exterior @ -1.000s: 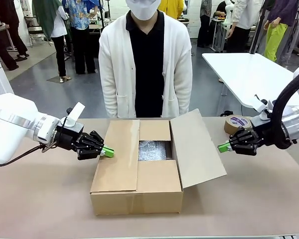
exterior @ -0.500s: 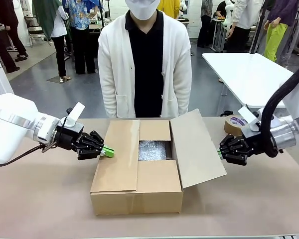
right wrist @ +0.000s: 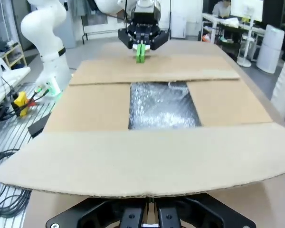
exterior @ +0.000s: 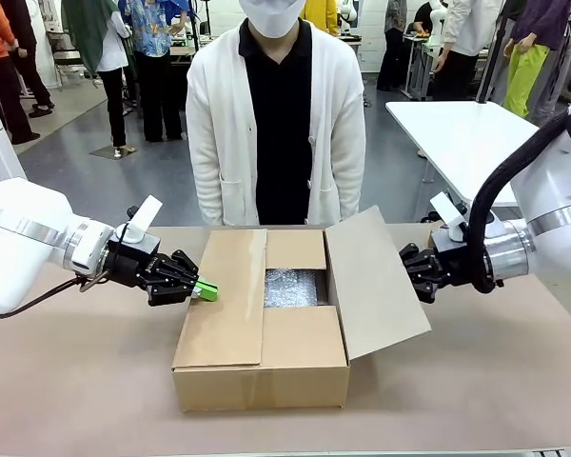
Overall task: Wrap the clocks to prevent damage.
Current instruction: Push the left (or right) flap of the Package Box to close it.
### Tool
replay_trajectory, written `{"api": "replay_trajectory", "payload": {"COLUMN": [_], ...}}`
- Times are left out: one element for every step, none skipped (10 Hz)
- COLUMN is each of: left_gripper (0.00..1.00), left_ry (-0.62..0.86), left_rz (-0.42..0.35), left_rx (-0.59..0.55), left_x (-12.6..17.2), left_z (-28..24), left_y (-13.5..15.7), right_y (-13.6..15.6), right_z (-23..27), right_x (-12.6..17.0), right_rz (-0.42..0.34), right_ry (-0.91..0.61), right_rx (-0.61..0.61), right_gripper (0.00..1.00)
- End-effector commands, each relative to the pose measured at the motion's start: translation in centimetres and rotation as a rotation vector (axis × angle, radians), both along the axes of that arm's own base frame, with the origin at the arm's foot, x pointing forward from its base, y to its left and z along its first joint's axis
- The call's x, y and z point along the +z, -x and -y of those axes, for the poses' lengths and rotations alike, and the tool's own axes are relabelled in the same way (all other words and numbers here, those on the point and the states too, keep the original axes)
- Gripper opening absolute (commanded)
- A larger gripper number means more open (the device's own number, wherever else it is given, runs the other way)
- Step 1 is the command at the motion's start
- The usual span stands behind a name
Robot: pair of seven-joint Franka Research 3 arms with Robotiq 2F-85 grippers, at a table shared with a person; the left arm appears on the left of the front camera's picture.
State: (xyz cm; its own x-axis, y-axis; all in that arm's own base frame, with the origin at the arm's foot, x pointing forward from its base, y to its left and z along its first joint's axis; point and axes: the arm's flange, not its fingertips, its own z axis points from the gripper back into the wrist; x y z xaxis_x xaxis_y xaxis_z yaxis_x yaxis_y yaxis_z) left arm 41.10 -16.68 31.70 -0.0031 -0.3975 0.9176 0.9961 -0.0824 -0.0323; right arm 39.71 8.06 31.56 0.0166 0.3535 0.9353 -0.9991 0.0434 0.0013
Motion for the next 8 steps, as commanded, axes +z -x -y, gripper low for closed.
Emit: {"api": "replay_trajectory", "payload": {"left_gripper": [0.0, 0.0, 0.0, 0.0, 0.0, 0.0, 0.0, 0.0], "left_ry": [-0.007, -0.007, -0.007, -0.007, -0.007, -0.007, -0.007, -0.007], "left_rz": [0.005, 0.005, 0.005, 0.005, 0.005, 0.005, 0.005, 0.005], "left_rx": [0.004, 0.004, 0.004, 0.004, 0.004, 0.004, 0.004, 0.004], "left_x": [-0.5, -0.5, -0.5, -0.5, -0.5, -0.5, -0.5, -0.5], "left_z": [0.0, 0.0, 0.0, 0.0, 0.0, 0.0, 0.0, 0.0], "left_y": [0.0, 0.0, 0.0, 0.0, 0.0, 0.0, 0.0, 0.0], "right_y": [0.2, 0.1, -0.2, -0.4, -1.0, -1.5, -1.8, -2.0], "right_z": [-1.2, -1.9, -2.7, -4.1, -5.2, -6.3, -7.1, -7.7], "right_x": [0.2, 0.4, 0.7, 0.9, 1.1, 1.3, 1.2, 0.7], "right_rz": [0.015, 0.006, -0.007, -0.004, 0.0, 0.005, 0.002, 0.002], "right_ry": [-0.048, -0.063, -0.076, -0.067, -0.059, -0.048, -0.035, -0.019], "right_rx": [0.002, 0.01, 0.023, 0.045, 0.05, 0.055, 0.06, 0.066], "right_gripper": [0.01, 0.01, 0.01, 0.01, 0.01, 0.01, 0.01, 0.01]}}
